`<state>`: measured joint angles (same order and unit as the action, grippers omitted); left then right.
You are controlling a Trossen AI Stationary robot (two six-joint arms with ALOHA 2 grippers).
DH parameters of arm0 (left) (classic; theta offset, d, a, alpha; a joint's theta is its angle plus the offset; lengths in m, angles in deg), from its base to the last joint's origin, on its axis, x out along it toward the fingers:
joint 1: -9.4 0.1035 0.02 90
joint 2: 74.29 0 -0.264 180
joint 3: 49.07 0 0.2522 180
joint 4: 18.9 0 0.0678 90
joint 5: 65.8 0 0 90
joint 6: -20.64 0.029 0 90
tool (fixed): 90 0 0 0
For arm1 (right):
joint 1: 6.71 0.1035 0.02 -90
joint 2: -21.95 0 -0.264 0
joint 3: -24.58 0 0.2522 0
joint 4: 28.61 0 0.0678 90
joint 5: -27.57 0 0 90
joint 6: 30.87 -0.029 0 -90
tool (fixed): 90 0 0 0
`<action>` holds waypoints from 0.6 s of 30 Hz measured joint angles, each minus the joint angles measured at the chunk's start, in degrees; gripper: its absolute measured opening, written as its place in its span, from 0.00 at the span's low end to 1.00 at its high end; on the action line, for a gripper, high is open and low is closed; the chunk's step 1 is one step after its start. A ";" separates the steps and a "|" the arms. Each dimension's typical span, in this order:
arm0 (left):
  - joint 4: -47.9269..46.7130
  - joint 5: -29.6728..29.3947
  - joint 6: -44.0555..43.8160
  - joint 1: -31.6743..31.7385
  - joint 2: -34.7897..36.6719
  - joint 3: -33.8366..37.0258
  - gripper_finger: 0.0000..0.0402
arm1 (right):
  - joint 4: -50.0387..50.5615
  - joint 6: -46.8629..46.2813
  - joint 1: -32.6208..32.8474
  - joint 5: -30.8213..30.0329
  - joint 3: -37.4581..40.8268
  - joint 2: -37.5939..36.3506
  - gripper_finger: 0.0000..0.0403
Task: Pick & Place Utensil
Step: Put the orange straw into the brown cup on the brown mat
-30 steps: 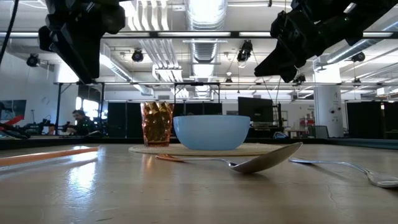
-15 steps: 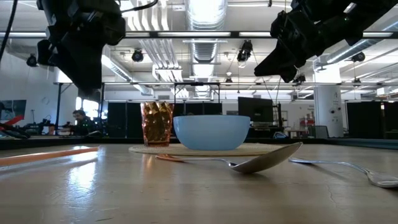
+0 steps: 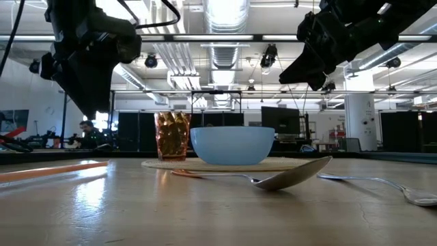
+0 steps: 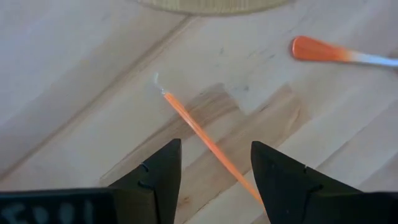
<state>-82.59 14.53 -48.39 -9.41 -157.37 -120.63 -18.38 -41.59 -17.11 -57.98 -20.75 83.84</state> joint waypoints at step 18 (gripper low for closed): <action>2.66 3.21 0.44 0.00 -8.17 0.00 0.46 | 0.09 -0.51 0.00 0.00 -0.02 0.00 0.17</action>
<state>-79.93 17.74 -47.95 -9.41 -165.54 -120.63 -18.29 -42.10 -17.11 -57.98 -20.78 83.84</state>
